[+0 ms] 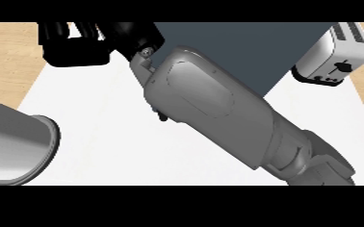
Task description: Pick up the wine, place it into the cabinet and close the cabinet
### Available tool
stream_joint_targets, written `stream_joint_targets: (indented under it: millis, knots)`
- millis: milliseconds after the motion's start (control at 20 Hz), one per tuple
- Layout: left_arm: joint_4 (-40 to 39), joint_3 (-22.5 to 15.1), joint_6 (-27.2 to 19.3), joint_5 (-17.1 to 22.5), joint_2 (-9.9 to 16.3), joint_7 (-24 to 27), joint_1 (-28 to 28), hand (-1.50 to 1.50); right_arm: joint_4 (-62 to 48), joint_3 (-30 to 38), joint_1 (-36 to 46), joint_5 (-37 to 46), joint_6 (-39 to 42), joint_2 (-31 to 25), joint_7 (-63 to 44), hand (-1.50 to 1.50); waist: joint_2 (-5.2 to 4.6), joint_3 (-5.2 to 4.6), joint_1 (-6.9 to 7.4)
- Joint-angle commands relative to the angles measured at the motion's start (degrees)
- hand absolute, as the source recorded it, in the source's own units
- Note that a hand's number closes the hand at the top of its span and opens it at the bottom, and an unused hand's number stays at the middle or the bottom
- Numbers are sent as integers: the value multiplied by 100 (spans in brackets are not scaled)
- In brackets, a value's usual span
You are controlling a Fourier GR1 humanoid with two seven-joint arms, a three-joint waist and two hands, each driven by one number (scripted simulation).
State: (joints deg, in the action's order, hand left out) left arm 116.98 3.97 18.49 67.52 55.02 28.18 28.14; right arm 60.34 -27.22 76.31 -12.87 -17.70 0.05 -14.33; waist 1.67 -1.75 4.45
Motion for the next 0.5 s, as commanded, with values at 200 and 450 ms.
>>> stream_joint_targets:
  millis: [200,450]
  knots:
    - [84,49,-258,12,-56,-44,-84,150,-1161,315,-551,147,13,-728,445,150,-369,171,-273]
    - [226,59,-311,109,-18,-116,-203,150,-1326,351,-529,141,-14,-584,705,150,-385,172,-305]
